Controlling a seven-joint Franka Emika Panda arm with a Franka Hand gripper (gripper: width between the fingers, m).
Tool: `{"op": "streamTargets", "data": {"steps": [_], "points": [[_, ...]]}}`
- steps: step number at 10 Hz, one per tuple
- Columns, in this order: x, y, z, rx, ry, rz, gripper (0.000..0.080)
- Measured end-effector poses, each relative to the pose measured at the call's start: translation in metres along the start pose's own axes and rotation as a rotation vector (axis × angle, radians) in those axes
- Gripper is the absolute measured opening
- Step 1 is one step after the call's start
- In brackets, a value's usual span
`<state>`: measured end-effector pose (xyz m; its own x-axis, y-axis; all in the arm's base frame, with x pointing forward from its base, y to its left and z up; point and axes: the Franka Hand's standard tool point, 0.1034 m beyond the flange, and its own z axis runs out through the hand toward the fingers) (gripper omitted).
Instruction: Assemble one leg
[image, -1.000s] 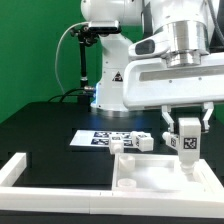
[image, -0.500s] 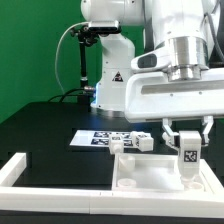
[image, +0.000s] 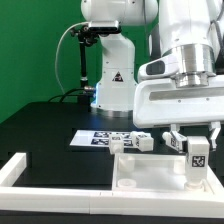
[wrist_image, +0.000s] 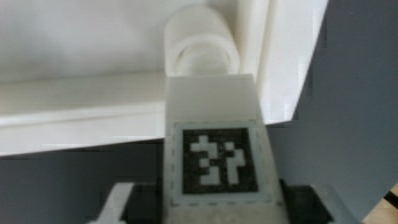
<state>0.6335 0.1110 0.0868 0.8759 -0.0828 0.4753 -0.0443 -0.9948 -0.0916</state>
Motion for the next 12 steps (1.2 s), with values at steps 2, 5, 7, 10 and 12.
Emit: {"op": "streamTargets", "data": {"steps": [2,5,7,10,12], "points": [[-0.0019,0.0007,0.0048,-0.003,0.021,-0.003,0.0287],[0.0004,0.0010,0.0064,-0.005,0.056,-0.006,0.0287],[0.0007,0.0019,0.0062,-0.006,0.057,0.010,0.0287],[0.0001,0.0022,0.0067,-0.007,0.055,0.008,0.0543],[0.0010,0.0000,0.0089,-0.003,-0.023,0.024,0.0627]]}}
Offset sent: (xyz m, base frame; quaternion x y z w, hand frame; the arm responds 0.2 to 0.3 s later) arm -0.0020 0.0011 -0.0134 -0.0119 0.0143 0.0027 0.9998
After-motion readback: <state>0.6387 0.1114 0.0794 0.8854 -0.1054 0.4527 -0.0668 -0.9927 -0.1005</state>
